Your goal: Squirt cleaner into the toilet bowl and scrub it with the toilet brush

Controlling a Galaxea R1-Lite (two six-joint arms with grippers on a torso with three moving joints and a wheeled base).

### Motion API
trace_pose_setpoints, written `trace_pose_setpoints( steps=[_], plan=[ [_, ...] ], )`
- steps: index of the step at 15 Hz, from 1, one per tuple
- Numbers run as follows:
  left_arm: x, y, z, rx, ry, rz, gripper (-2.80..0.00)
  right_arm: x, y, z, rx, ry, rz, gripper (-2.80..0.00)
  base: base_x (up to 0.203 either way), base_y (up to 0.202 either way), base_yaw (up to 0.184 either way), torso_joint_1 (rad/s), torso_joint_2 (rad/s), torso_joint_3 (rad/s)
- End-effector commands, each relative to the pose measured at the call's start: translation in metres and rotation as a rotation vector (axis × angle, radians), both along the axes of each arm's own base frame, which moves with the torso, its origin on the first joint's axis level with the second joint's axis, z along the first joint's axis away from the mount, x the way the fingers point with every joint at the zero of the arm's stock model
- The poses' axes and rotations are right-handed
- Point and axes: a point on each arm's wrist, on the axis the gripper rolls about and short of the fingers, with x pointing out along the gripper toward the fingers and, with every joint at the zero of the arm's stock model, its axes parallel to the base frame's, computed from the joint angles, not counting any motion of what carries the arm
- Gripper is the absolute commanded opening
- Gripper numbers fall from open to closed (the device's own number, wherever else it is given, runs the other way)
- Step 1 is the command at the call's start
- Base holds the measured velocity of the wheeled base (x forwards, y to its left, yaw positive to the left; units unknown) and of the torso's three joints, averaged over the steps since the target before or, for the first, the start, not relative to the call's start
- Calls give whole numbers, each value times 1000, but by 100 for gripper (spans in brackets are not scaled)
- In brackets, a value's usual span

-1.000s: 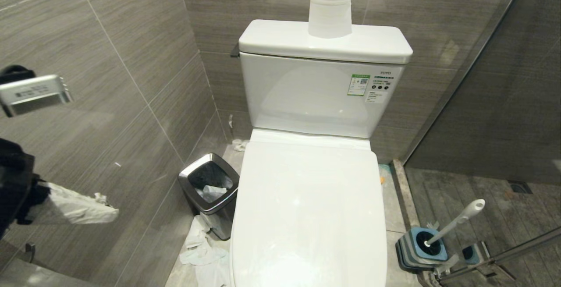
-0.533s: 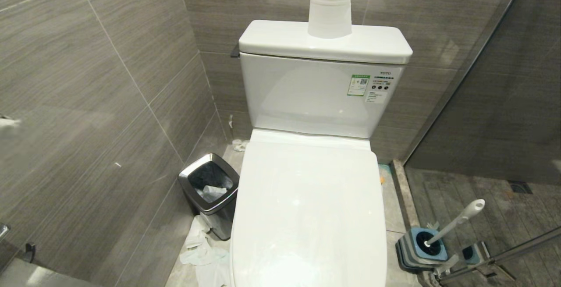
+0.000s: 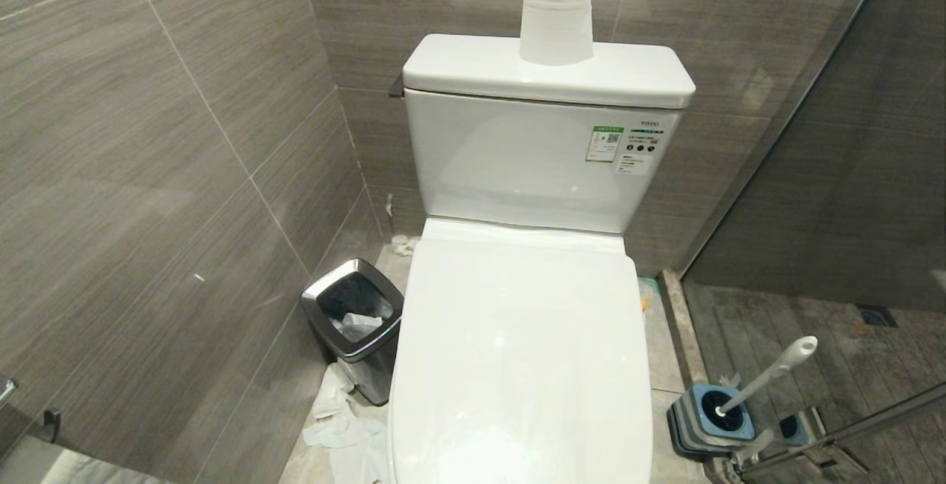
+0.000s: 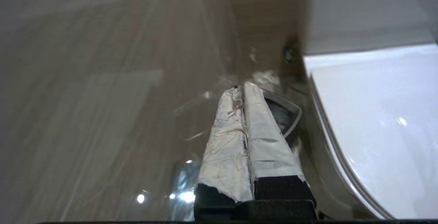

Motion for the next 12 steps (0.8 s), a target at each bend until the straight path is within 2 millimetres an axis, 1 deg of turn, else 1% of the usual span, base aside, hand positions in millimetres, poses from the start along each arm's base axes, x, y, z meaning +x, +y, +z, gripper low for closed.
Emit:
trace_pose_setpoints(
  steps=[1,3,4,6,7,8,10,12],
  plan=[
    [-49,4,-37,-16,-132,53,-280,0,0,0,-1,1,0,-280,0,0,0,0,0,0],
    [-57,4,-63,-23,-185,80,-280,0,0,0,-1,1,0,-280,0,0,0,0,0,0],
    [-55,4,-75,-31,-182,96,-280,0,0,0,-1,1,0,-280,0,0,0,0,0,0],
    [-44,3,-81,-67,-215,127,-280,0,0,0,-1,1,0,-280,0,0,0,0,0,0],
    [-40,1,-82,-79,-239,150,-280,0,0,0,-1,1,0,-280,0,0,0,0,0,0],
    [-38,-3,-88,-77,-234,179,-280,0,0,0,-1,1,1,-280,0,0,0,0,0,0],
    [-36,-8,-110,-70,-214,190,-280,0,0,0,-1,1,0,-280,0,0,0,0,0,0],
    [-30,-8,-133,-67,-185,186,-280,0,0,0,-1,1,1,-280,0,0,0,0,0,0]
  ],
)
